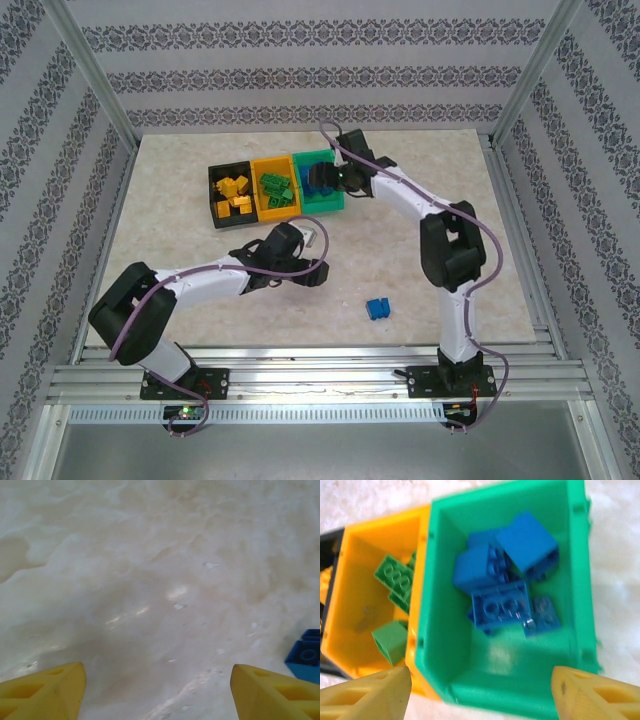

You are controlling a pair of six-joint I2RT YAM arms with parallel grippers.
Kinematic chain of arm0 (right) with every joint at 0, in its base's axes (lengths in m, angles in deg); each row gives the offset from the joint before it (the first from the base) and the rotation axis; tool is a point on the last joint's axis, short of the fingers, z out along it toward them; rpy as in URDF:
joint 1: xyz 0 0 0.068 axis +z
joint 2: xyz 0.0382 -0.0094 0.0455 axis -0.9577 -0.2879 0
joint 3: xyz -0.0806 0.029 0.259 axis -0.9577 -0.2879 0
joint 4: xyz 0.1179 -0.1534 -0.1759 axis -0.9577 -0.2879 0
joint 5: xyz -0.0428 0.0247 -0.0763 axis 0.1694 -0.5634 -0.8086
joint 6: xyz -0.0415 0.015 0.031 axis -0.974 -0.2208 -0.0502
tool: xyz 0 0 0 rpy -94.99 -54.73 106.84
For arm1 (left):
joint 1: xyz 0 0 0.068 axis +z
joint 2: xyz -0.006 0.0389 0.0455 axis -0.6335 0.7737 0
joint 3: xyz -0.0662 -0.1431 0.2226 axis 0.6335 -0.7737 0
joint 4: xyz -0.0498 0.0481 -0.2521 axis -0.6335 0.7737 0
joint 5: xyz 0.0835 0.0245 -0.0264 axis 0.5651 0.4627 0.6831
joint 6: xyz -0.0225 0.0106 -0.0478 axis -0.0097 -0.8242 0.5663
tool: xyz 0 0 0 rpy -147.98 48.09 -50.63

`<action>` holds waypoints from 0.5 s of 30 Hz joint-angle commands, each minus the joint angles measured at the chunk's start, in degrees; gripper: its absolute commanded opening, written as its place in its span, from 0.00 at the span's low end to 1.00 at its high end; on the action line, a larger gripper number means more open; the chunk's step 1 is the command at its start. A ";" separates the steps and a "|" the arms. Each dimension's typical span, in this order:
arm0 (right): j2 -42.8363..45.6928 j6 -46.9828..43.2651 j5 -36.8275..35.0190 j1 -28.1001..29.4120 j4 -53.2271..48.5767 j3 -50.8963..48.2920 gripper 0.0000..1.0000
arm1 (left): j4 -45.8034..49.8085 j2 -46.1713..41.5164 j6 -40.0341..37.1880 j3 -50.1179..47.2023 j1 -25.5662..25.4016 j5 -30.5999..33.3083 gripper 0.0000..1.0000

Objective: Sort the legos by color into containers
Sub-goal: Place the lego in the container, then pick up the lego from the bottom-center of the table.

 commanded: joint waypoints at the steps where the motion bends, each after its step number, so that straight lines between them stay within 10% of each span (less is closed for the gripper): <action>1: 10.37 -1.30 1.81 -1.29 0.30 -8.86 0.73 | 1.56 1.85 -0.73 3.87 -3.12 1.29 0.76; 15: 47.19 3.81 -2.07 4.70 -10.01 -56.09 0.67 | -9.42 4.49 7.96 0.14 3.25 0.84 0.76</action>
